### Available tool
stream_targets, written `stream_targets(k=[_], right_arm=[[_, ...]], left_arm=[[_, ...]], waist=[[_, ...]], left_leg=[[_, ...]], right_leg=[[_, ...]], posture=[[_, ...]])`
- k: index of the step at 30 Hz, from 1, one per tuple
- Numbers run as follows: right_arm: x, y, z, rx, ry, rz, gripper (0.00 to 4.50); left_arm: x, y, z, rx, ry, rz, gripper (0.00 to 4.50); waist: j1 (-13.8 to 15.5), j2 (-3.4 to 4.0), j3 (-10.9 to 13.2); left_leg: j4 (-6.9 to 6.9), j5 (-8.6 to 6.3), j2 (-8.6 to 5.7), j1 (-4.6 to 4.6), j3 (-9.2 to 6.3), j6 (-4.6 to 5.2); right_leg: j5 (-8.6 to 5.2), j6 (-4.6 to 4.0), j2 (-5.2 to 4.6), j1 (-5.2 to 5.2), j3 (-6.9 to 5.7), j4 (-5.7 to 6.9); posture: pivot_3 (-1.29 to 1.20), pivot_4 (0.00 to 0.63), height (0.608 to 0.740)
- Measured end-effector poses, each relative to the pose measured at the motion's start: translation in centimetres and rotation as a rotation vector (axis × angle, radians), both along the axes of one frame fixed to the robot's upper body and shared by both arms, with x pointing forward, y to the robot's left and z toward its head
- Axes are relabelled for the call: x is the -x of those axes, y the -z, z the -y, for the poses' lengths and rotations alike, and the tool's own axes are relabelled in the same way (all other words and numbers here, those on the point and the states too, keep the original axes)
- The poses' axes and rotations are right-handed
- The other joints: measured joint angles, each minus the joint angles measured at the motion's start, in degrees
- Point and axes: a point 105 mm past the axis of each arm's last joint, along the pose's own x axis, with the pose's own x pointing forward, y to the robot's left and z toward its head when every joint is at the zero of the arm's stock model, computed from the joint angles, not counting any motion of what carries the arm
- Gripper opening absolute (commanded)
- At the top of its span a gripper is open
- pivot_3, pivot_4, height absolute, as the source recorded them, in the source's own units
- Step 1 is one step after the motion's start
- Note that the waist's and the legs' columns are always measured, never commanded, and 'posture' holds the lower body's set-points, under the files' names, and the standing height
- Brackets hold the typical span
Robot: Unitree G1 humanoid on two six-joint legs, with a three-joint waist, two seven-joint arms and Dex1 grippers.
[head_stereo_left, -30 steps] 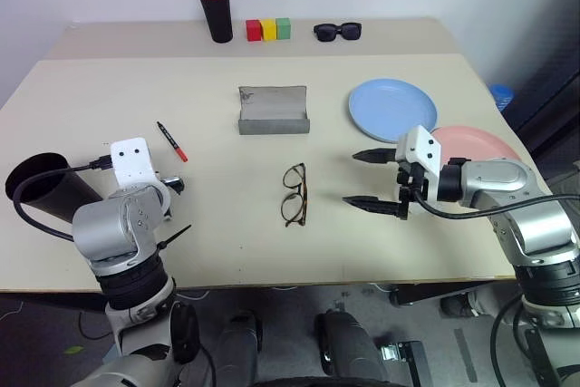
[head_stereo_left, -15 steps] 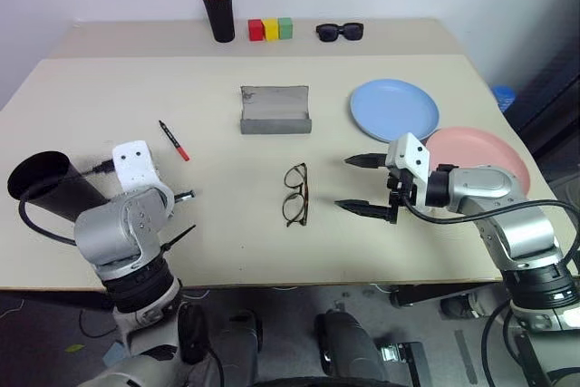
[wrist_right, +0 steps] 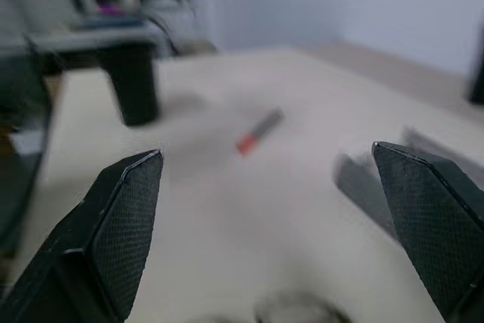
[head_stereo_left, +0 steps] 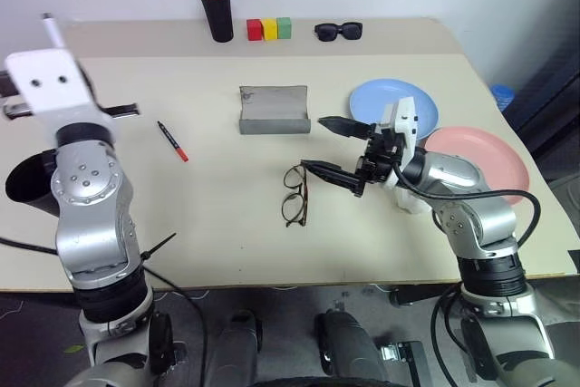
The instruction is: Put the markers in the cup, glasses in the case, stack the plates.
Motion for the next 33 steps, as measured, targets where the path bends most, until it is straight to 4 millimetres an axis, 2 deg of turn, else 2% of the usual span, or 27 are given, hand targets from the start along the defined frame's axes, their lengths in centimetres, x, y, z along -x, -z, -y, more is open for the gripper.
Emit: stream_targets(k=[4,8,12,16,24,27,30,33], right_arm=[[0.7,-0.3,-1.8,-0.007,-0.078,0.000,4.50],[1.4,1.0,-3.0,0.043,-0.129,-0.008,4.50],[1.6,2.2,-3.2,0.064,-0.141,-0.027,4.50],[1.5,2.7,-3.1,0.062,-0.138,-0.022,4.50],[1.7,3.6,-3.0,0.062,-0.133,-0.026,4.50],[1.6,3.8,-2.9,0.067,-0.122,-0.031,4.50],[1.7,4.0,-2.8,0.068,-0.114,-0.038,4.50],[1.7,3.9,-2.8,0.070,-0.110,-0.043,4.50]], left_arm=[[1.8,0.4,-2.5,-0.006,-0.160,0.025,0.03],[3.0,1.8,-3.6,0.022,-0.240,0.016,0.03],[3.8,3.2,-4.2,0.054,-0.280,-0.007,0.03],[4.4,4.3,-4.5,0.071,-0.299,-0.026,0.03],[4.5,4.8,-5.0,0.079,-0.308,-0.012,0.03],[4.2,5.2,-5.0,0.088,-0.309,-0.026,1.07],[4.2,5.4,-5.1,0.092,-0.317,-0.029,2.57],[4.0,5.6,-5.1,0.096,-0.315,-0.035,2.57]], waist=[[0.06,-0.02,-0.01],[0.04,-0.02,-0.01],[0.08,-0.03,-0.02],[-0.04,-0.03,-0.02],[-0.02,-0.03,-0.02],[-0.02,-0.03,-0.02],[-0.03,-0.03,-0.02],[-0.03,-0.04,-0.02]], left_leg=[[0.00,0.00,0.00,0.00,-0.01,0.00],[-0.01,0.00,0.00,0.00,-0.01,0.01],[0.00,0.00,0.01,0.00,-0.02,0.01],[0.00,0.00,0.01,0.01,-0.02,0.01],[0.00,0.00,0.01,0.01,-0.03,0.01],[0.00,0.00,0.01,0.01,-0.03,0.01],[0.00,0.00,0.01,0.01,-0.03,0.00],[0.00,0.00,0.01,0.01,-0.02,0.00]], right_leg=[[0.00,0.00,0.00,0.01,-0.02,0.01],[0.00,0.00,0.00,-0.01,-0.02,0.02],[0.00,0.00,0.01,-0.01,-0.02,0.03],[0.00,0.00,0.02,-0.01,-0.02,0.04],[0.00,0.00,0.02,0.00,-0.03,0.04],[0.00,0.00,0.02,0.00,-0.03,0.03],[0.00,0.00,0.02,0.00,-0.03,0.04],[0.00,0.00,0.02,0.00,-0.03,0.03]], posture=[[0.00,0.150,0.740],[0.00,0.150,0.740],[0.00,0.150,0.740],[0.00,0.150,0.740],[0.00,0.150,0.740],[0.00,0.150,0.740],[0.00,0.150,0.740],[0.00,0.150,0.740]])
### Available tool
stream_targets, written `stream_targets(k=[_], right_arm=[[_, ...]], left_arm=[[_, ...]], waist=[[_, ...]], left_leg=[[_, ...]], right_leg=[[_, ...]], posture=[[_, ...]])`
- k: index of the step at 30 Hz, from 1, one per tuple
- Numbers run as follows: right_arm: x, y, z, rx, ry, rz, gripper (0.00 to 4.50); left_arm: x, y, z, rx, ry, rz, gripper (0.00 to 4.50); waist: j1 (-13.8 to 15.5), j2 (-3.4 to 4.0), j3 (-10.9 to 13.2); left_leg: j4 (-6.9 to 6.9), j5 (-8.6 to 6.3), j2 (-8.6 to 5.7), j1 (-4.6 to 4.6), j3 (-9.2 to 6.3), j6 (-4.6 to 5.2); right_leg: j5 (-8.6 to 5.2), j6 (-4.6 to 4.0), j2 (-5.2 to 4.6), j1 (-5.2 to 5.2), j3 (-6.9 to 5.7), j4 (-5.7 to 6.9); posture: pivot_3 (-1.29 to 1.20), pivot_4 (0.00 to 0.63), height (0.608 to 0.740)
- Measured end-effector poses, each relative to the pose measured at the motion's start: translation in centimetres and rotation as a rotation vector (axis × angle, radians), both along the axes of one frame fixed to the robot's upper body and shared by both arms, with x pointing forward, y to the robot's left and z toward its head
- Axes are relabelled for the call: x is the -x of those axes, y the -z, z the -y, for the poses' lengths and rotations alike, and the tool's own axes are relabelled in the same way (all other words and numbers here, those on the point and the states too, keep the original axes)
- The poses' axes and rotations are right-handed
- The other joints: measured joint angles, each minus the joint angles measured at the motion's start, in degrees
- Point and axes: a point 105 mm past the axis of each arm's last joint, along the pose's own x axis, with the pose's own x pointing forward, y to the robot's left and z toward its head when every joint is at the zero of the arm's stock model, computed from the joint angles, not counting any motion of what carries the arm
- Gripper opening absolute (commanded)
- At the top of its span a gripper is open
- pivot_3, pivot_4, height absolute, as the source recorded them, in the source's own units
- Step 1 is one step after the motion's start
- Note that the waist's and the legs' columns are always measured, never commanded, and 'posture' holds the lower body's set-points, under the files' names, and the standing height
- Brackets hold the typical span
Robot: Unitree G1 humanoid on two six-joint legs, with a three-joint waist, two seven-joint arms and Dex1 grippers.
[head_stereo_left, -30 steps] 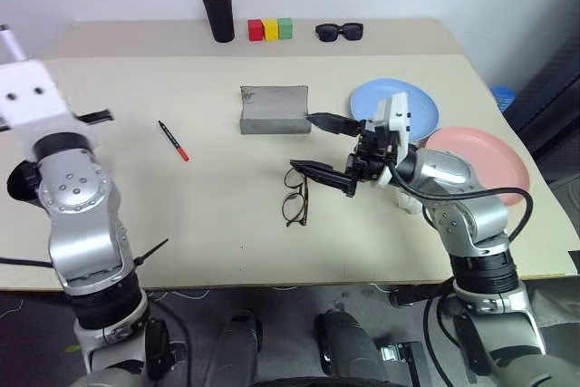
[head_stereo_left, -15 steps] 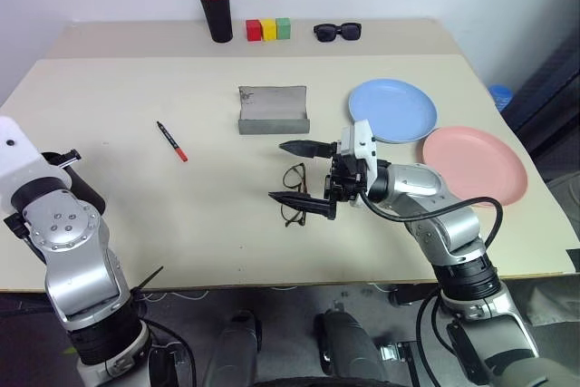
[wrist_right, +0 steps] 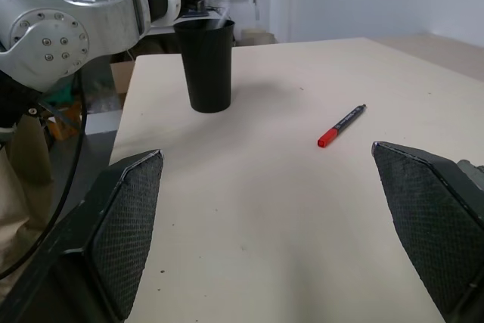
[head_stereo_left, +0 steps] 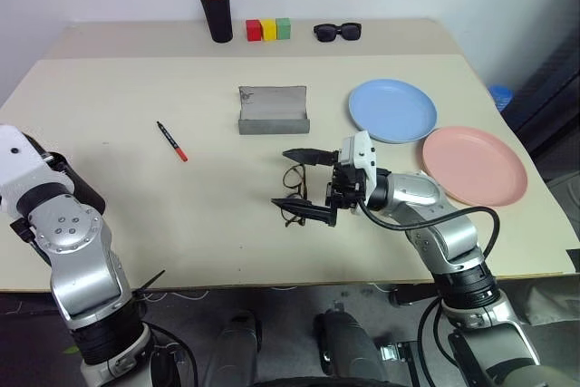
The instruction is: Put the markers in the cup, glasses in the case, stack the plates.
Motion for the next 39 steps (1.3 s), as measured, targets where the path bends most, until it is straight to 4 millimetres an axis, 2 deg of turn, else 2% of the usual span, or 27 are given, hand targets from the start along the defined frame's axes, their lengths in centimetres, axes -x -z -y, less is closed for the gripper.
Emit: stream_targets(k=[6,8,10,12,14,15,20,22,28,34,37,39], right_arm=[[-0.2,0.0,0.0,0.006,0.012,-0.012,4.50],[-0.3,-0.1,0.0,0.009,0.012,-0.012,4.50],[-0.3,-0.2,0.0,0.010,0.013,-0.009,4.50],[-0.4,-0.4,-0.1,0.008,0.014,-0.004,4.50],[-0.4,-0.5,-0.2,0.007,0.017,-0.001,4.50],[-0.5,-0.5,-0.1,0.008,0.020,0.000,4.50],[-0.7,-0.5,-0.1,0.008,0.037,-0.003,4.50],[-0.7,-0.5,-0.1,0.009,0.041,-0.006,4.50],[-0.8,-0.5,0.0,0.012,0.057,-0.010,4.50],[-0.7,-0.6,0.0,0.010,0.072,-0.003,4.50],[-0.6,-0.7,0.1,0.008,0.079,0.004,4.50],[-0.6,-0.5,0.2,0.014,0.087,-0.004,4.50]], left_arm=[[-0.2,-0.3,0.3,-0.008,0.012,0.012,2.57],[-0.9,-0.9,1.1,-0.022,0.055,0.028,2.57],[-2.4,-2.0,2.8,-0.038,0.169,0.050,2.57],[-4.7,-3.2,5.9,-0.048,0.344,0.051,3.11],[-6.3,-3.1,8.2,-0.043,0.443,-0.013,3.90],[-7.2,-2.4,8.8,0.003,0.467,-0.066,4.38],[-11.3,2.2,9.3,0.323,0.406,-0.349,4.45],[-12.1,3.5,9.1,0.403,0.367,-0.443,4.45],[-15.2,5.1,10.4,0.587,0.408,-0.569,4.45],[-16.7,7.1,10.6,0.745,0.423,-0.614,4.45],[-16.9,8.0,10.6,0.810,0.414,-0.623,3.09],[-17.0,7.9,10.3,0.825,0.406,-0.613,2.17]], waist=[[0.01,0.00,0.00],[0.03,0.00,0.00],[0.36,0.00,0.00],[0.88,-0.01,0.00],[1.03,-0.01,0.00],[0.98,0.00,0.00],[0.92,-0.01,0.01],[0.70,-0.01,0.01],[1.11,-0.02,0.01],[1.03,-0.02,0.01],[1.07,-0.02,0.01],[1.10,-0.02,0.01]], left_leg=[[0.00,0.00,0.00,0.00,0.00,0.00],[0.00,0.00,0.00,0.00,0.00,0.00],[0.01,0.00,-0.01,-0.01,-0.01,0.00],[0.03,0.00,-0.03,0.00,0.00,0.00],[0.02,0.00,-0.04,0.00,0.00,0.00],[0.01,-0.01,-0.03,0.00,0.00,0.01],[0.02,0.00,-0.01,-0.01,-0.07,0.01],[-0.01,0.00,-0.02,-0.02,-0.05,0.01],[-0.02,0.00,-0.04,-0.06,-0.06,0.00],[-0.06,0.01,-0.03,-0.06,-0.06,-0.02],[-0.06,0.01,-0.04,-0.07,-0.05,-0.02],[-0.06,0.01,-0.03,-0.07,-0.06,-0.02]], right_leg=[[0.00,0.00,0.00,0.00,0.00,0.00],[0.00,0.00,0.00,0.00,0.00,0.00],[0.00,0.00,0.00,0.03,-0.02,-0.01],[0.00,0.00,-0.02,0.06,-0.02,-0.04],[0.00,0.01,-0.02,0.05,-0.02,-0.04],[0.00,0.01,-0.01,0.04,-0.02,-0.04],[0.00,0.01,0.06,0.00,-0.06,0.02],[-0.02,0.03,0.01,-0.02,-0.05,-0.01],[-0.02,0.04,-0.02,-0.05,-0.07,-0.03],[-0.02,0.04,-0.02,-0.11,-0.07,-0.01],[-0.02,0.04,-0.04,-0.10,-0.07,-0.02],[-0.02,0.04,-0.03,-0.11,-0.07,0.00]], posture=[[0.00,0.150,0.740],[0.00,0.150,0.740],[0.00,0.150,0.740],[0.00,0.150,0.740],[0.00,0.150,0.740],[0.00,0.150,0.740],[0.00,0.150,0.740],[0.00,0.150,0.740],[0.00,0.150,0.740],[0.00,0.150,0.740],[0.00,0.150,0.740],[0.00,0.150,0.740]])
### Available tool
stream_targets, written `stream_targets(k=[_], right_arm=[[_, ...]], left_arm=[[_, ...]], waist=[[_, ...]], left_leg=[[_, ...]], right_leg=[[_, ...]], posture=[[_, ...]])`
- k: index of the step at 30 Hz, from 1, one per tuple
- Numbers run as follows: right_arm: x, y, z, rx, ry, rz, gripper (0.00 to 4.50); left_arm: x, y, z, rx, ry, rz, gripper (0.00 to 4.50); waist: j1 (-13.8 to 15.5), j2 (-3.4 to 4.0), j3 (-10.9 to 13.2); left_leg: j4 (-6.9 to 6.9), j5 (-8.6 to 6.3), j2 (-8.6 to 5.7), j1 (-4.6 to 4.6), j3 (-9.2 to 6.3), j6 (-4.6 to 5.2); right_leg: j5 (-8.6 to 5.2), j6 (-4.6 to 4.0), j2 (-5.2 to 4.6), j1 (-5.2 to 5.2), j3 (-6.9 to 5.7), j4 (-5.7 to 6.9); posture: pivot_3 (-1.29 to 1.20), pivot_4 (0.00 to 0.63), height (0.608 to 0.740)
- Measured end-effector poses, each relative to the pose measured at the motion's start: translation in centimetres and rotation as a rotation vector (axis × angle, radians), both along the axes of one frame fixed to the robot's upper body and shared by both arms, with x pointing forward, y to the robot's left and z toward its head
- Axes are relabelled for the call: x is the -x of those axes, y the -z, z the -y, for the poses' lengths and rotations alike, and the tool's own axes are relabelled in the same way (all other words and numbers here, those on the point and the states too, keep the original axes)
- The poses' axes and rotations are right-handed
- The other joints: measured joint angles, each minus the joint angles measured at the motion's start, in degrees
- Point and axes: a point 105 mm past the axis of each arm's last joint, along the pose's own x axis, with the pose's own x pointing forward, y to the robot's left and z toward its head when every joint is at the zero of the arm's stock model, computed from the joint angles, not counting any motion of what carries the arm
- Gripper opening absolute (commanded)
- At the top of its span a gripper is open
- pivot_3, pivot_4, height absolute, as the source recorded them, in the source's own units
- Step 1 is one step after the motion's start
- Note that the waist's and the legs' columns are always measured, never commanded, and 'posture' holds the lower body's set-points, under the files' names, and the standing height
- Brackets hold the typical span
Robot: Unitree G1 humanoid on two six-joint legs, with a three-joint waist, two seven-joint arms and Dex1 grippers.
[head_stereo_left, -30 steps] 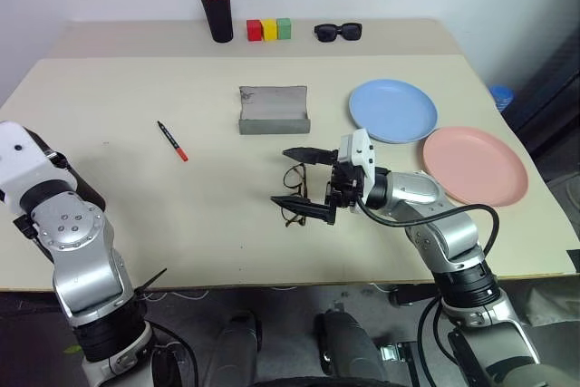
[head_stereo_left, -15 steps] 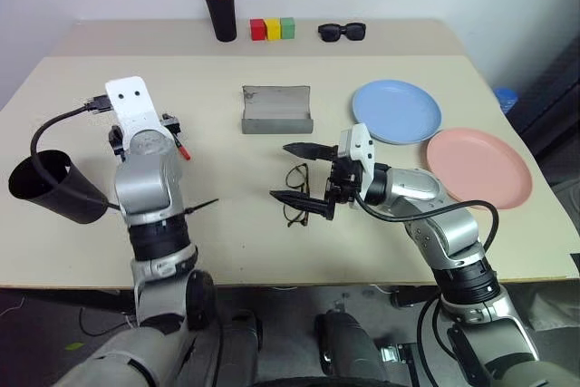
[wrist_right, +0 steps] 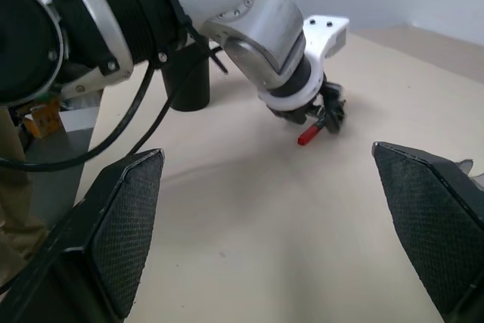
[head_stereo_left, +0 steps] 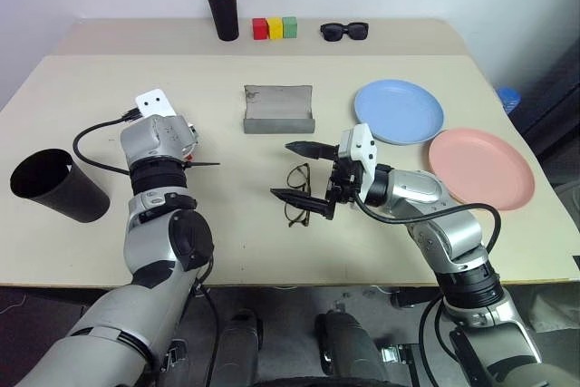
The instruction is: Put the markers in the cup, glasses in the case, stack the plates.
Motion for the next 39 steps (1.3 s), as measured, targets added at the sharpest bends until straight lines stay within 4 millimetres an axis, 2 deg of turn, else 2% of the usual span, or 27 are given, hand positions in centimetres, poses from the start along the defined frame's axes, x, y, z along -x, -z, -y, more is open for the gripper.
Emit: stream_targets(k=[4,8,11,13,16,18,20,22,24,27,31,35,39], right_arm=[[-0.1,0.3,0.2,0.007,0.013,-0.014,4.50],[-0.2,0.4,0.3,0.017,0.025,-0.014,4.50],[-0.4,0.7,0.5,0.037,0.045,-0.009,4.50],[-0.7,1.0,0.8,0.057,0.067,-0.010,4.50],[-1.1,1.3,1.0,0.074,0.091,-0.010,4.50],[-1.2,1.5,1.0,0.081,0.099,-0.007,4.50],[-1.3,1.4,1.0,0.081,0.100,-0.001,4.50],[-1.3,1.4,0.9,0.078,0.099,0.002,4.50],[-1.3,1.4,0.9,0.076,0.099,0.002,4.50],[-1.2,1.3,0.8,0.066,0.094,0.001,4.50],[-1.1,1.3,0.5,0.055,0.080,-0.004,4.50],[-0.8,1.1,0.2,0.024,0.048,-0.024,4.50],[-0.6,0.8,0.3,-0.005,0.030,-0.049,4.50]], left_arm=[[0.1,0.1,-0.7,-0.010,-0.033,-0.007,0.05],[-0.2,-0.1,-0.2,0.014,-0.035,0.033,0.05],[-0.5,-1.2,-0.4,-0.038,-0.036,0.151,0.05],[-0.6,-2.7,-0.7,-0.068,-0.034,0.251,0.05],[-0.1,-6.4,-1.0,-0.127,-0.010,0.472,0.05],[1.4,-9.7,-1.4,-0.190,0.008,0.693,0.05],[3.3,-12.1,-2.3,-0.285,-0.013,0.829,0.05],[6.0,-14.0,-4.4,-0.471,-0.108,0.900,0.05],[8.5,-14.9,-6.4,-0.624,-0.215,0.911,0.05],[12.3,-13.9,-8.3,-0.809,-0.315,0.855,0.05],[14.5,-12.3,-9.5,-0.879,-0.375,0.789,0.05],[15.8,-11.4,-9.5,-0.902,-0.403,0.773,0.05],[16.3,-10.2,-9.7,-0.912,-0.415,0.726,0.05]], waist=[[0.00,0.00,0.00],[0.24,0.00,0.00],[0.12,0.00,0.00],[-0.05,0.00,0.00],[-0.08,0.01,0.00],[-0.11,0.01,0.00],[-0.03,0.01,0.00],[-0.24,0.01,0.00],[-0.04,0.02,-0.01],[0.03,0.02,-0.01],[0.50,0.00,-0.02],[0.28,0.00,-0.02],[0.09,-0.01,-0.02]], left_leg=[[0.01,0.00,0.00,0.00,0.01,-0.01],[0.02,0.01,-0.01,0.00,0.01,-0.01],[-0.01,0.02,-0.01,-0.01,0.01,-0.04],[-0.03,0.04,0.01,-0.02,0.01,-0.07],[-0.06,0.06,0.02,-0.02,0.02,-0.11],[-0.05,0.10,0.02,-0.02,0.07,-0.17],[-0.04,0.09,0.02,-0.02,0.07,-0.17],[-0.05,0.05,0.03,0.00,0.09,-0.09],[-0.03,0.05,0.03,0.01,0.08,-0.08],[-0.01,0.02,0.01,0.04,0.09,-0.04],[0.07,0.02,0.01,0.03,0.01,-0.03],[0.05,0.02,0.02,0.05,0.00,-0.02],[0.05,0.01,0.03,0.06,0.00,-0.02]], right_leg=[[0.00,0.00,0.00,0.00,0.00,0.01],[0.01,0.00,-0.02,0.02,0.00,0.00],[0.01,0.00,-0.01,-0.02,0.01,0.00],[0.01,-0.01,0.00,-0.05,0.02,0.02],[0.01,-0.01,0.00,-0.07,0.03,0.03],[0.01,-0.01,-0.01,-0.07,0.07,0.00],[0.01,-0.01,0.00,-0.07,0.08,0.00],[0.01,-0.02,0.01,-0.08,0.11,0.01],[0.01,-0.02,0.02,-0.04,0.09,0.02],[0.01,-0.02,-0.01,0.01,0.10,-0.01],[0.01,-0.03,0.00,0.11,0.03,-0.02],[0.01,-0.03,0.03,0.11,0.03,-0.01],[0.01,-0.03,0.05,0.11,0.02,0.00]], posture=[[0.00,0.150,0.740],[0.00,0.150,0.740],[0.00,0.150,0.740],[0.00,0.150,0.740],[0.00,0.150,0.740],[0.00,0.150,0.740],[0.00,0.150,0.740],[0.00,0.150,0.740],[0.00,0.150,0.740],[0.00,0.150,0.740],[0.00,0.150,0.740],[0.00,0.150,0.740],[0.00,0.150,0.740]])
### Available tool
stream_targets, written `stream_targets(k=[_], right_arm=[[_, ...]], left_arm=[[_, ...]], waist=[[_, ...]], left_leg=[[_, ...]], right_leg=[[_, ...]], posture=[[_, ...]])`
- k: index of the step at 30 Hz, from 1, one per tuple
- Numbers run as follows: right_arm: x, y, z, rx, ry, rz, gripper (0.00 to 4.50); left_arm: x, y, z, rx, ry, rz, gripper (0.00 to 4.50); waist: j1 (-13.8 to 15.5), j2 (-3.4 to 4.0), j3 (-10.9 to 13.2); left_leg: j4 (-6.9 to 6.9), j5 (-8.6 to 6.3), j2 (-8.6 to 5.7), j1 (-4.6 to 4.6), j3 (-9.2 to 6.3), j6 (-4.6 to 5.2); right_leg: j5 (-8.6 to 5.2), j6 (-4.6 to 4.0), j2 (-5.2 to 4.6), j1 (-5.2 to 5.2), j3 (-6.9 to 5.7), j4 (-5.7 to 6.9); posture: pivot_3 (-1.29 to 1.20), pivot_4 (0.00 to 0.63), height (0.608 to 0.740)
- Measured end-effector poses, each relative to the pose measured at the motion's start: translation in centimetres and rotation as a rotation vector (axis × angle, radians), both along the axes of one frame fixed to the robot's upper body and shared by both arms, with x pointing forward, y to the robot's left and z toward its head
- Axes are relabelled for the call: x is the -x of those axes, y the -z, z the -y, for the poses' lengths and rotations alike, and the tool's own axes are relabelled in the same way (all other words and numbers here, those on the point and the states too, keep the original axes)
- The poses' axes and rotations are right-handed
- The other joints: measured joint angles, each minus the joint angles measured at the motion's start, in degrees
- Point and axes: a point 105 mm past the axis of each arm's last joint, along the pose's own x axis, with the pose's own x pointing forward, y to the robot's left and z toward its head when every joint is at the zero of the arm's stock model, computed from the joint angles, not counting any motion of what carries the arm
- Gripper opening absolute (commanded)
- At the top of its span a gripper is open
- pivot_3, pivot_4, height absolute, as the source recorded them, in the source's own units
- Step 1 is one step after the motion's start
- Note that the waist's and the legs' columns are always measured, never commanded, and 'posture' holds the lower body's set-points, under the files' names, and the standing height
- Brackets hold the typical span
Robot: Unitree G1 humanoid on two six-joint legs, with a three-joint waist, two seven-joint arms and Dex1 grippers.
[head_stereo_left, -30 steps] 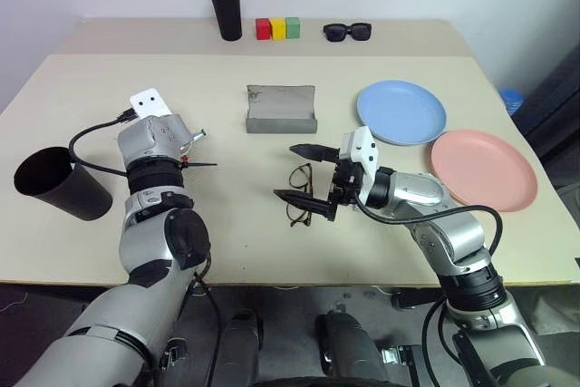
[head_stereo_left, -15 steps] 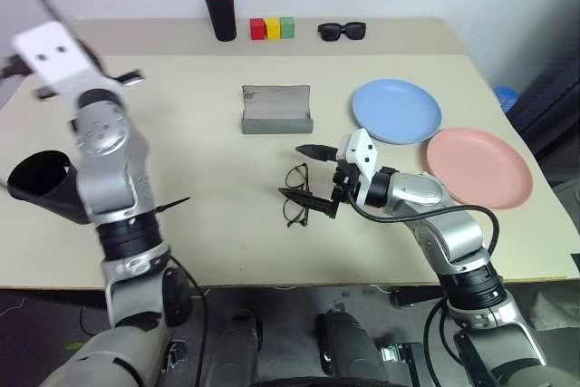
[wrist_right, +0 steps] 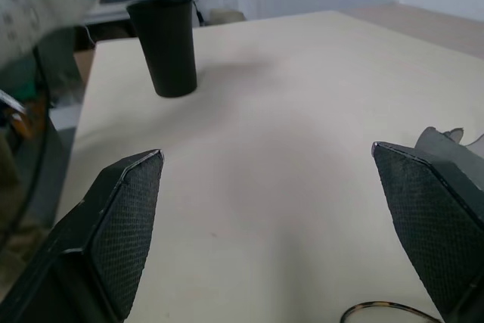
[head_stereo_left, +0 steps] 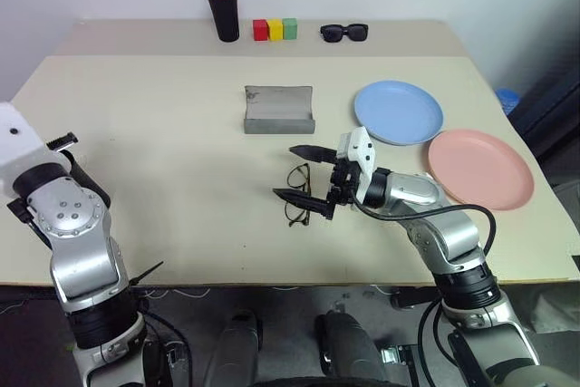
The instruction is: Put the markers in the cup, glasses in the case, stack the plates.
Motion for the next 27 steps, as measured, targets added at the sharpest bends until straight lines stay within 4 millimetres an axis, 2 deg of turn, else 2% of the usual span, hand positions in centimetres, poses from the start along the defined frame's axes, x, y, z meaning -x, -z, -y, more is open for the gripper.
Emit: stream_targets(k=[8,11,17,27], right_arm=[[0.0,-0.1,0.1,-0.009,0.002,-0.005,4.50],[0.1,-0.3,0.0,-0.009,0.000,-0.002,4.50],[0.0,-0.3,0.0,-0.008,0.007,-0.001,4.50],[0.0,-0.3,0.0,-0.008,0.008,-0.002,4.50]], left_arm=[[0.2,1.6,-0.4,0.032,-0.040,-0.014,0.05],[0.0,2.1,-0.4,0.049,-0.038,-0.019,1.17],[-0.1,2.5,-0.3,0.064,-0.038,-0.014,4.41],[-0.6,2.7,0.0,0.093,0.000,-0.007,4.47]], waist=[[0.09,0.00,0.00],[0.07,0.00,0.00],[0.06,0.00,0.00],[0.06,0.00,0.00]], left_leg=[[0.00,0.00,-0.01,0.00,0.01,0.00],[0.00,0.00,0.00,0.00,0.01,0.00],[0.00,0.00,-0.01,0.00,0.01,0.00],[0.00,0.00,-0.01,0.00,0.01,0.00]], right_leg=[[0.00,0.00,-0.01,0.00,0.00,-0.01],[0.00,0.00,-0.01,0.00,0.00,0.00],[0.00,0.00,-0.01,0.00,0.00,0.00],[0.00,0.00,-0.01,0.00,0.00,-0.01]], posture=[[0.00,0.150,0.740],[0.00,0.150,0.740],[0.00,0.150,0.740],[0.00,0.150,0.740]])
